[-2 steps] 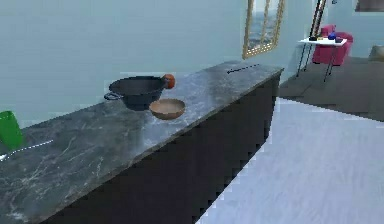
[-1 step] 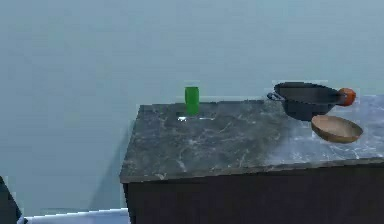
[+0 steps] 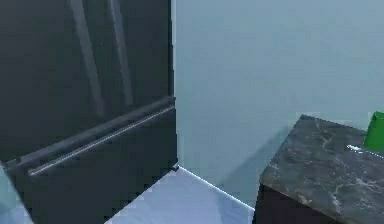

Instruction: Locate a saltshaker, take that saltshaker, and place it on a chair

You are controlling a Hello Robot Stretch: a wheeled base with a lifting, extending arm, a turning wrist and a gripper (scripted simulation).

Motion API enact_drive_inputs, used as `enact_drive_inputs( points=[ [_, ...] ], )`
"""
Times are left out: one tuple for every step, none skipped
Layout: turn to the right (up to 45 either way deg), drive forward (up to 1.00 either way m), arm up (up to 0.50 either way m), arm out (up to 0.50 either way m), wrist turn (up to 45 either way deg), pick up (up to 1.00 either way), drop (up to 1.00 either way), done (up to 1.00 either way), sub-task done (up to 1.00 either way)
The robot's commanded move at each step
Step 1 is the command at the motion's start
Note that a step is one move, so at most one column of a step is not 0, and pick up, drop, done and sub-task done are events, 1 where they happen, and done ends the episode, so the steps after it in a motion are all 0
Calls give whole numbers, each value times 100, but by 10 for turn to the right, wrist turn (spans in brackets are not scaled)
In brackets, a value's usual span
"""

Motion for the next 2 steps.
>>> enact_drive_inputs(
  points=[
    [-450,0,0,0,0,0,0,0,0],
    [-210,0,0,0,0,0,0,0,0]
  ],
)
